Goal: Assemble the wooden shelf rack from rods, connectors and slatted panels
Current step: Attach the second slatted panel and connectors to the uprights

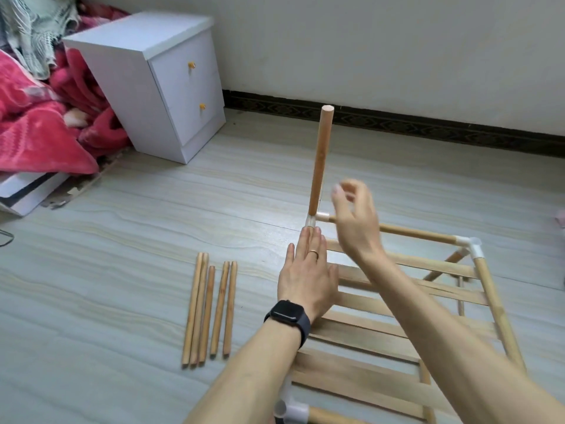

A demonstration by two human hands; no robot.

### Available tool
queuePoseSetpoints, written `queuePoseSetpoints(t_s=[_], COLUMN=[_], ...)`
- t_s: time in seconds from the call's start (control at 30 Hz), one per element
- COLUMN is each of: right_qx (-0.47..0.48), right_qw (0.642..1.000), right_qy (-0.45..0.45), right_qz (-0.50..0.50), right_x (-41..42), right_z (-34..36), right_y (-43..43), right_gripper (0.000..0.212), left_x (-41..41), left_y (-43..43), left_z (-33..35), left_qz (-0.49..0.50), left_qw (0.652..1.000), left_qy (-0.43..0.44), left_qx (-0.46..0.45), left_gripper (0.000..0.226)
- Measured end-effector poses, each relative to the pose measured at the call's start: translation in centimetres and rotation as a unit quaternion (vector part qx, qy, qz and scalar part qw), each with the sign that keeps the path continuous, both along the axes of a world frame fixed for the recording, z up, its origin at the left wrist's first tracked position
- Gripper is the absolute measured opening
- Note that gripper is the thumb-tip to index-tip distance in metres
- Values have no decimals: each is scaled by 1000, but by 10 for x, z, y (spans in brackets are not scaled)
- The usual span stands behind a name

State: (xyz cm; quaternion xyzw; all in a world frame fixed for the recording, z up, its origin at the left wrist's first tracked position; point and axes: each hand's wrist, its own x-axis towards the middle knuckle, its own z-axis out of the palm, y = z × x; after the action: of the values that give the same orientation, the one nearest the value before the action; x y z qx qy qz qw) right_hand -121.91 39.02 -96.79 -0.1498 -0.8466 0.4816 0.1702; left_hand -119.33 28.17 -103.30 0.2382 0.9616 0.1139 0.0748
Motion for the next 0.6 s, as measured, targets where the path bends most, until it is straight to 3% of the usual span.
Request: queuePoseSetpoints(t_s=[0.07,0.13,0.2,0.23,0.3,0.33,0.4,0.43,0.5,0.57,0.6], right_qx=[143,301,368,373,372,374,375,374,375,378,379], right_qw=[989,939,889,882,883,884,885,885,885,884,884], right_qy=[-45,-167,-263,-280,-277,-271,-268,-269,-269,-269,-269], right_qz=[-13,24,68,73,69,66,61,62,61,57,55], right_x=[51,87,96,94,86,84,84,85,84,82,82], right_z=[-32,-60,-75,-76,-75,-75,-79,-82,-83,-82,-82], right_y=[22,30,30,30,31,32,34,34,33,32,31], right_gripper=[42,51,60,62,64,65,69,70,70,70,69], left_x=[-10,-22,-34,-39,-46,-46,-48,-50,-53,-50,-45], left_y=[1,5,9,11,9,3,-21,-36,-76,-112,-125], left_z=[-1,-1,1,2,0,-1,-16,-30,-69,-108,-123], left_qz=[-8,-18,-27,-31,-16,23,162,238,331,327,321], left_qw=[1000,1000,999,999,991,970,894,871,904,933,931], left_qy=[4,6,12,12,-9,-30,-57,-62,-96,-148,-169], left_qx=[-1,-14,-17,3,133,240,414,424,253,29,-36], left_gripper=[65,65,64,64,61,57,44,39,44,57,58])
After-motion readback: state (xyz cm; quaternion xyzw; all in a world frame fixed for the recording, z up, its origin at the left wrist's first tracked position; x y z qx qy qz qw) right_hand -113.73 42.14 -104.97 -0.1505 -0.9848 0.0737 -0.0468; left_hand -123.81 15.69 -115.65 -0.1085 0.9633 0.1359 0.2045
